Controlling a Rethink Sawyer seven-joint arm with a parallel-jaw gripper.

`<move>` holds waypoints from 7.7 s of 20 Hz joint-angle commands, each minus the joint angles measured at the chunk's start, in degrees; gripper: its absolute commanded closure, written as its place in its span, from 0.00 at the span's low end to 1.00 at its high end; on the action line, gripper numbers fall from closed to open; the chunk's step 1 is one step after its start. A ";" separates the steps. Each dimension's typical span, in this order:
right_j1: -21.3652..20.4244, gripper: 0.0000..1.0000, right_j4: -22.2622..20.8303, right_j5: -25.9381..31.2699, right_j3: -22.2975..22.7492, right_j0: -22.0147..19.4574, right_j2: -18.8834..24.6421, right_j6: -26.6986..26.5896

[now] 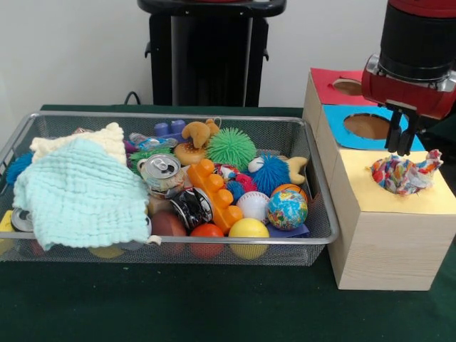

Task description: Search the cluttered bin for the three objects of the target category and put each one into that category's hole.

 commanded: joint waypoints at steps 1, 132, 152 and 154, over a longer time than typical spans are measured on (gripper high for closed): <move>2.28 1.00 1.93 -4.51 9.51 -1.67 6.56 3.55; 2.26 0.00 -9.48 -4.31 12.60 -18.32 1.77 -1.38; 4.04 0.00 -5.90 -12.24 21.77 -20.39 5.61 1.78; 3.45 0.00 -5.60 -12.15 22.50 -20.29 5.81 2.16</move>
